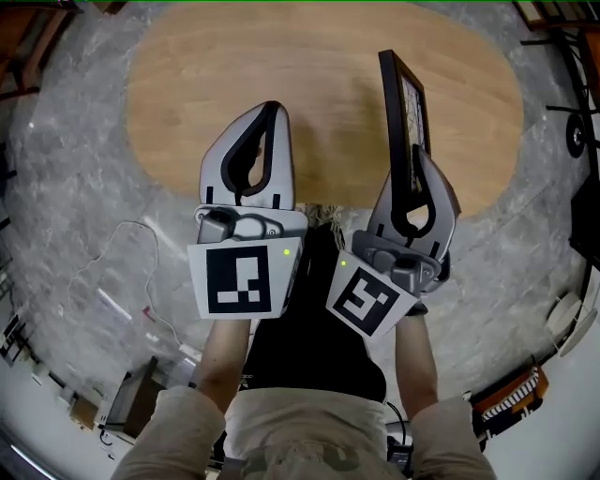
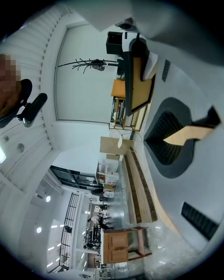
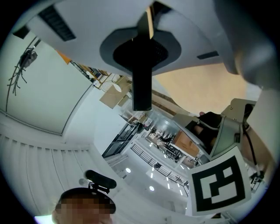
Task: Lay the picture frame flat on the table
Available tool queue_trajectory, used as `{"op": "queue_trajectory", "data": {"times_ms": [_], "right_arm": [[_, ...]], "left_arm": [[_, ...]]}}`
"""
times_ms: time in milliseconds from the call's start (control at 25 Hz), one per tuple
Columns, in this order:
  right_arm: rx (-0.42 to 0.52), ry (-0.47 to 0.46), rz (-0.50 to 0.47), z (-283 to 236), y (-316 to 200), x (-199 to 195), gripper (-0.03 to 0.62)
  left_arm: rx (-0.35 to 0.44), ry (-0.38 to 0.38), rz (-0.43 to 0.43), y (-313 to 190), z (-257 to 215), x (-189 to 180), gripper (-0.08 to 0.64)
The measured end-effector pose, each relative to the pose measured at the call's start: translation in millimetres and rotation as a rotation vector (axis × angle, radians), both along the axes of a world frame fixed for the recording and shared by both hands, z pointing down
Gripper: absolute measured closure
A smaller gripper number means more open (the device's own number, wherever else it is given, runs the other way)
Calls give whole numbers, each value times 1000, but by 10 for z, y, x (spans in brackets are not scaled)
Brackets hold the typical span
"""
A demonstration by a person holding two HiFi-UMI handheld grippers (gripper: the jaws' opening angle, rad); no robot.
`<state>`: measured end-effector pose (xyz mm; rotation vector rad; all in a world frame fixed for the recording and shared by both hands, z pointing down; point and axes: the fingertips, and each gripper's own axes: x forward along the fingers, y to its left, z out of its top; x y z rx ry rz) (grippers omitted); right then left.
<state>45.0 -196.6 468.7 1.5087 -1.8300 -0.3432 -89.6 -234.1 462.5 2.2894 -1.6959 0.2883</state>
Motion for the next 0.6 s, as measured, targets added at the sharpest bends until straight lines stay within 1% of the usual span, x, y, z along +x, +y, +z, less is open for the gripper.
{"op": "queue_trajectory", "data": {"times_ms": [240, 480, 600], "right_arm": [[-26, 56, -20, 375, 108, -49, 575], [-40, 81, -39, 526, 115, -68, 575], [-52, 147, -80, 647, 53, -99, 575]], "left_arm": [[-42, 3, 27, 81, 350, 95, 551], [-53, -4, 26, 85, 431, 98, 551], [-54, -4, 22, 80, 433, 75, 551]]}}
